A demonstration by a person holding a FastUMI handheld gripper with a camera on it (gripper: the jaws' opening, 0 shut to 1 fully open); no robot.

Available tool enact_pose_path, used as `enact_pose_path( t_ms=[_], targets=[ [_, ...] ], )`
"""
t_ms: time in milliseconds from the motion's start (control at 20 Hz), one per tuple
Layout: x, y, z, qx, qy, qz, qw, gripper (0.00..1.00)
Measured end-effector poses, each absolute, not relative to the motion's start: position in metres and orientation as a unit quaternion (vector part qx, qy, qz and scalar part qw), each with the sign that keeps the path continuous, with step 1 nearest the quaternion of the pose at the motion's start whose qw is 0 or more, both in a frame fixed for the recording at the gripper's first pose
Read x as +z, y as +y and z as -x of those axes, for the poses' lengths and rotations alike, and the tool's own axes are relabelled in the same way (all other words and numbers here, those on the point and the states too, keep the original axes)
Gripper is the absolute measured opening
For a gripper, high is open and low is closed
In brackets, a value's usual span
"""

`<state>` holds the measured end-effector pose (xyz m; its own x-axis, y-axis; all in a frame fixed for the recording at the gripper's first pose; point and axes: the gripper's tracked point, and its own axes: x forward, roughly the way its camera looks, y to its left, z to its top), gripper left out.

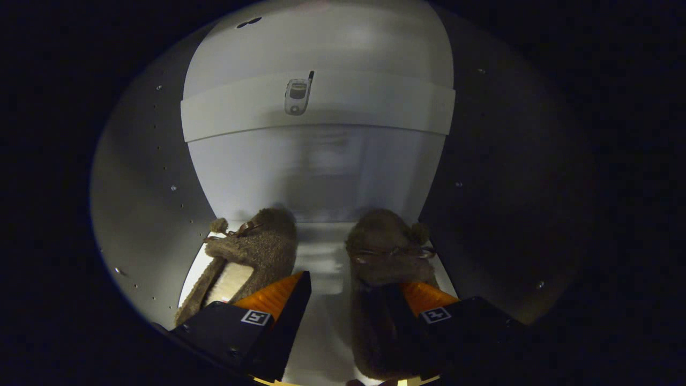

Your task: Open the shoe cabinet door, grab the shoes and put them into the shoe cabinet, then close the shoe cabinet door.

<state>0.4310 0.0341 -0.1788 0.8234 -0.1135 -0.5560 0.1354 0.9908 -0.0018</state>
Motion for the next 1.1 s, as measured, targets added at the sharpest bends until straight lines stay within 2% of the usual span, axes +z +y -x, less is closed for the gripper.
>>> enact_pose_path(
  t_ms=[50, 200, 350, 750, 1100],
  targets=[
    [-0.174, 0.035, -0.426, -0.063, 0.288, -0.027, 0.955, 0.89],
    [-0.158, 0.034, -0.411, -0.061, 0.279, -0.042, 0.958, 0.90],
    [-0.139, 0.032, -0.394, -0.059, 0.256, -0.034, 0.964, 1.00],
    [-0.069, 0.060, -0.314, -0.028, 0.159, -0.008, 0.987, 1.00],
    [0.007, 0.090, -0.192, 0.001, 0.037, -0.010, 0.999, 1.00]
  ],
)
